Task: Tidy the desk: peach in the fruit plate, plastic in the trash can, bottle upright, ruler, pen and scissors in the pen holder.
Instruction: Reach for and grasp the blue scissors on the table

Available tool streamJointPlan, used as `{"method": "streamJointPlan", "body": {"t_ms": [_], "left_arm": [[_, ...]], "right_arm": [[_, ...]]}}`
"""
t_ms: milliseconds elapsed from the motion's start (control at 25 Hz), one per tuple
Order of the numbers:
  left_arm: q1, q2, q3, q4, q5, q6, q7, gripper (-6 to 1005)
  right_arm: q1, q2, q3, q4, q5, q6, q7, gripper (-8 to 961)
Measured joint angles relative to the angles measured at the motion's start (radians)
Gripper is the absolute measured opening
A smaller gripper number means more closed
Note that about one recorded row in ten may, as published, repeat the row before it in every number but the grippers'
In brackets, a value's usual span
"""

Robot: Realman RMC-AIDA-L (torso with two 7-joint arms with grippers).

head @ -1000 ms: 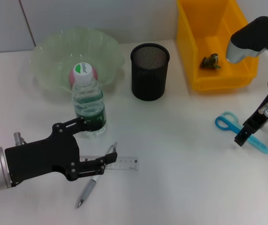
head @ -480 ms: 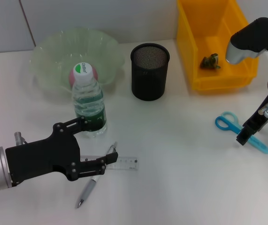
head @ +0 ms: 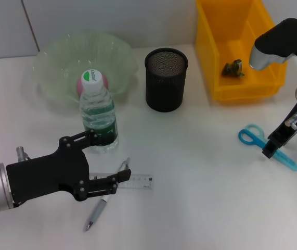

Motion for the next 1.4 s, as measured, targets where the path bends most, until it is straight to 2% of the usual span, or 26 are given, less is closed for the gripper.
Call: {"method": "streamJointPlan", "body": {"t_ms": [880,1080,1400], "left_arm": [[-0.008,0.0,0.009,0.0,0.0,0.001,-0.005,830],[-0.009,0.0,0.009,0.0,0.0,0.002,-0.005,830],[-0.014,0.001,0.009,-0.009,0.0,0.002,-0.005,829]], "right_arm": [[-0.004,0.002,0.009,0.026,0.0,0.035,-0.002,523],[-0.001,0.003,0.009,0.026,0.001,0.036,-0.002,444],[0.0,0.01,0.002,0.03,0.001,0.04,-0.005,432]]}}
